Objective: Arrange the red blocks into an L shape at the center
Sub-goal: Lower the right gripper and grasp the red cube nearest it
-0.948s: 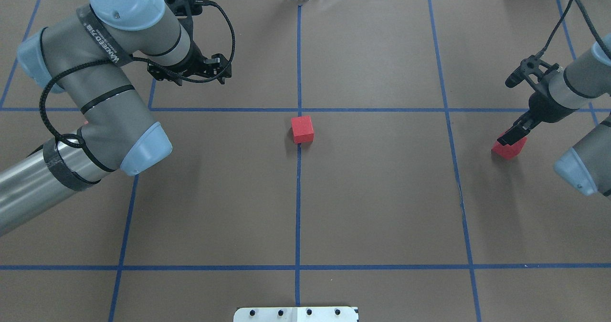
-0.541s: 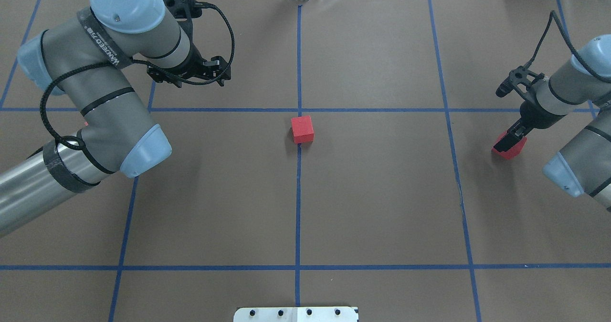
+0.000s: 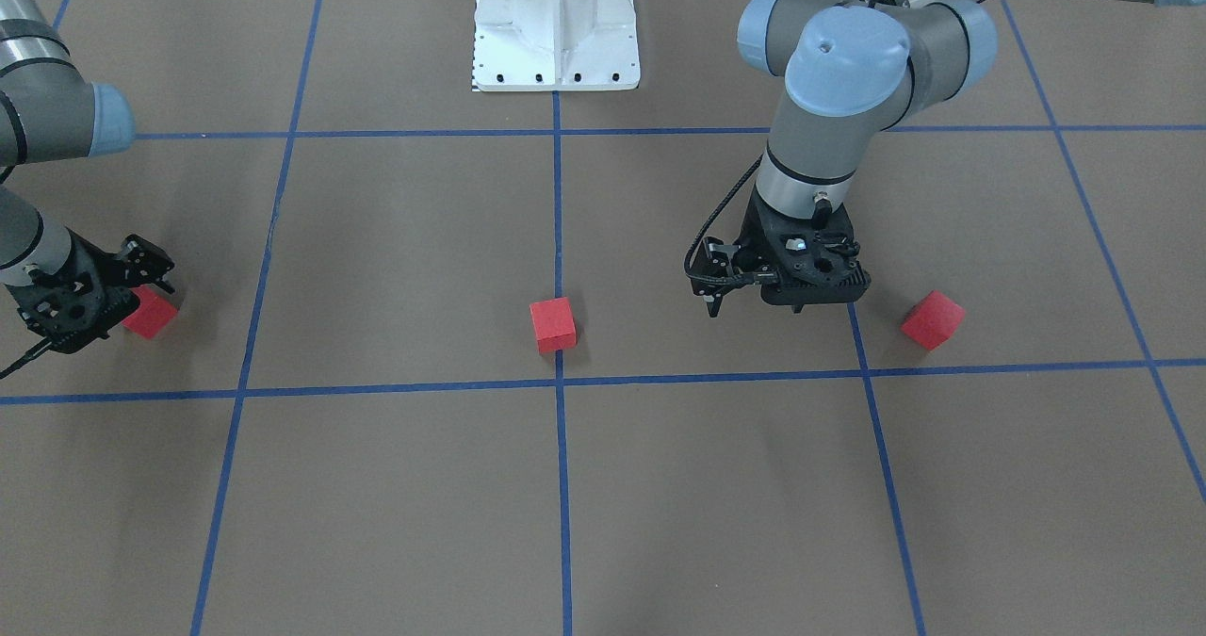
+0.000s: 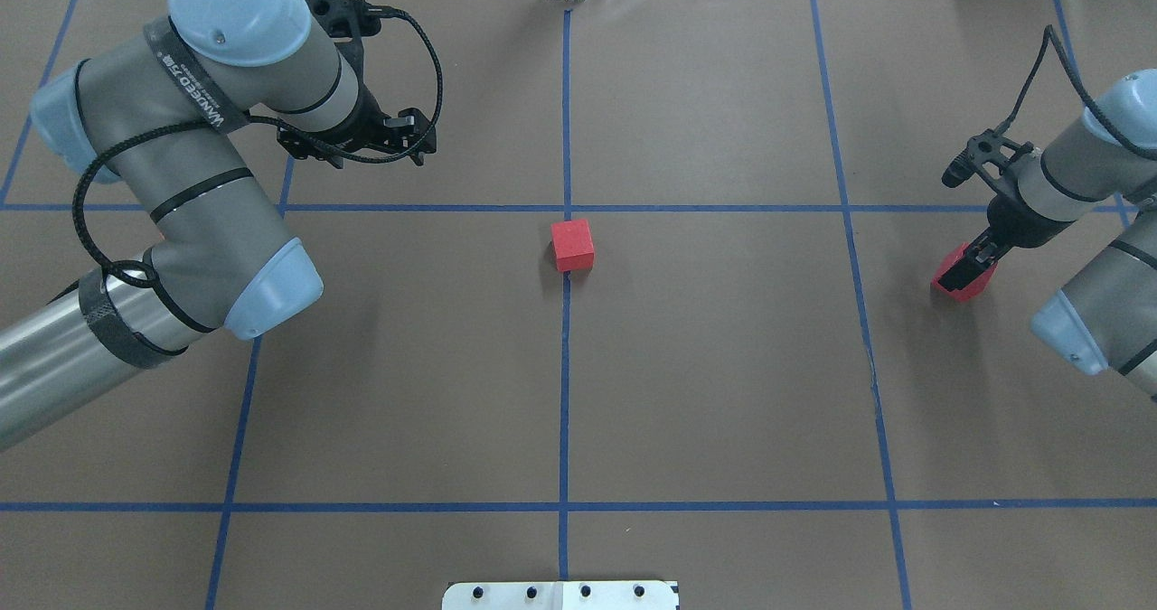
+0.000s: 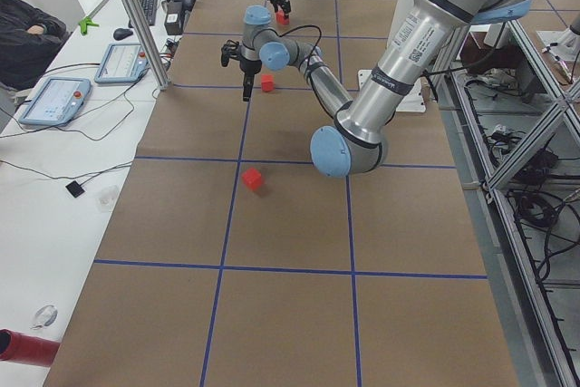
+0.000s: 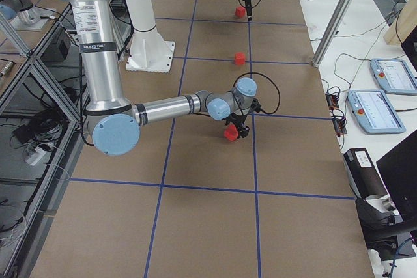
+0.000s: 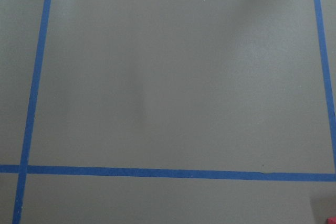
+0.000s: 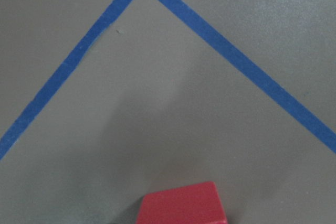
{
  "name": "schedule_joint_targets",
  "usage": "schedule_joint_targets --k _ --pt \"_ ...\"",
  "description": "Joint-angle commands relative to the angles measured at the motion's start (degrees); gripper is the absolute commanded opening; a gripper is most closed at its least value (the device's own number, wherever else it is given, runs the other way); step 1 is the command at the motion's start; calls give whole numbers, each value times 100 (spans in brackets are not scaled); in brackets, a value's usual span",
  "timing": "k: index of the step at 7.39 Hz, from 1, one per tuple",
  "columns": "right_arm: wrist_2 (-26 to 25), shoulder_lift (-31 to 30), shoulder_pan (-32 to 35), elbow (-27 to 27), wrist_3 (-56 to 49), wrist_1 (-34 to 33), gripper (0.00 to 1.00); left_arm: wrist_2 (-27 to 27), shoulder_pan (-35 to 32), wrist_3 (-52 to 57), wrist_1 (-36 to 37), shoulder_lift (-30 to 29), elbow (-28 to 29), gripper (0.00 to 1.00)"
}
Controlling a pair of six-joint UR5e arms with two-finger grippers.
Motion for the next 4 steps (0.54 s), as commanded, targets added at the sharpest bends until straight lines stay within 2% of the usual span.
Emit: schedule_joint_targets --k 1,2,3,4 --pt "23 -71 18 56 8 0 48 0 13 -25 0 156 -185 100" --pt "32 -97 27 118 8 0 33 0 13 -34 0 157 -186 100" --pt "76 -106 62 379 8 -96 0 0 13 -25 0 165 -238 100" --pt "459 -19 262 582 26 -358 0 0 13 -25 9 174 -256 100"
